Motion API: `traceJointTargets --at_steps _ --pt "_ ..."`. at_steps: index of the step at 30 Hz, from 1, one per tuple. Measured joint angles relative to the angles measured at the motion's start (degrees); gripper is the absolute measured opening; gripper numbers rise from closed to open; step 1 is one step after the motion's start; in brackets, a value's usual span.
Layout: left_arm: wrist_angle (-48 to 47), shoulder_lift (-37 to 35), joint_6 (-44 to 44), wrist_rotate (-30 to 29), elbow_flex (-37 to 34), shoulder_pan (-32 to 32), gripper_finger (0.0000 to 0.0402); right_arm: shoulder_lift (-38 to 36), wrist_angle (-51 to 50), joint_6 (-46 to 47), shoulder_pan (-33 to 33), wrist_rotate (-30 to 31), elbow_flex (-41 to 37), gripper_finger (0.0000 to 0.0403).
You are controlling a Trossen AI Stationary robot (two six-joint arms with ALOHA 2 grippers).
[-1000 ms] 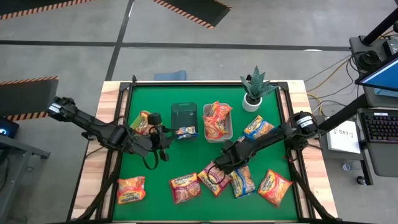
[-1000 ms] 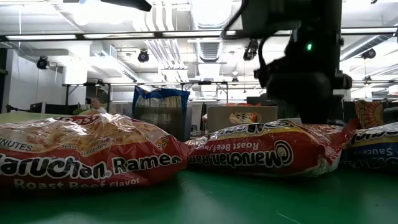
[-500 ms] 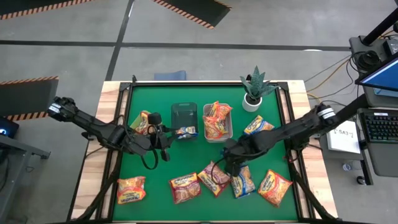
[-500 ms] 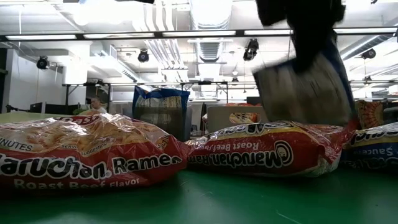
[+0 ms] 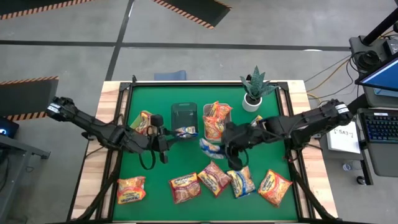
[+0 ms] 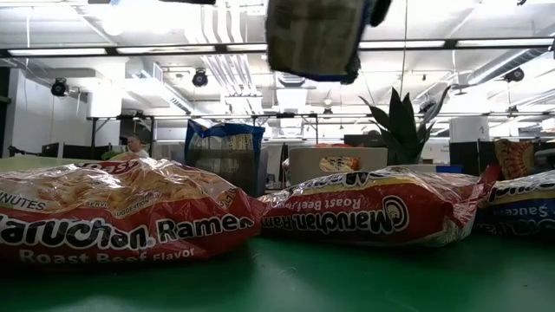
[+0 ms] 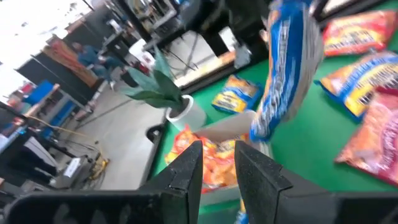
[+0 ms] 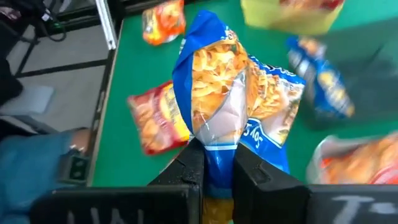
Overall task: Sort Maruchan noodles
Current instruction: Put the blue noodle pack into the black bin
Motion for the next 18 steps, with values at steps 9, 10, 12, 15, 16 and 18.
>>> traceJointTargets --at_steps 9,10,12,15,16,18 --pt "2.7 -9.1 1.2 -1.0 -4.0 2.1 0.0075 5.5 4.7 -11.1 -15.0 -15.7 3.4 0.0028" --pt "2.7 -10.1 1.3 -1.2 -5.3 2.2 0.0075 6.6 4.9 -11.8 -16.5 -17.4 4.4 0.0028" --pt "4.3 -12.4 2.4 -2.8 -7.8 2.3 0.0075 9.0 5.2 -13.5 -19.3 -20.2 6.7 0.0028" --pt "7.6 -16.1 3.5 -5.4 -10.8 2.4 0.0075 13.6 5.1 -16.6 -22.7 -23.5 10.5 0.0028" --pt "8.8 -17.3 3.9 -5.5 -11.7 2.5 0.0075 15.4 5.1 -17.4 -23.6 -24.3 12.1 0.0028" --pt "10.0 -19.4 4.6 -5.7 -13.3 2.5 0.0075 18.9 5.0 -19.1 -25.2 -25.8 15.2 0.0027"
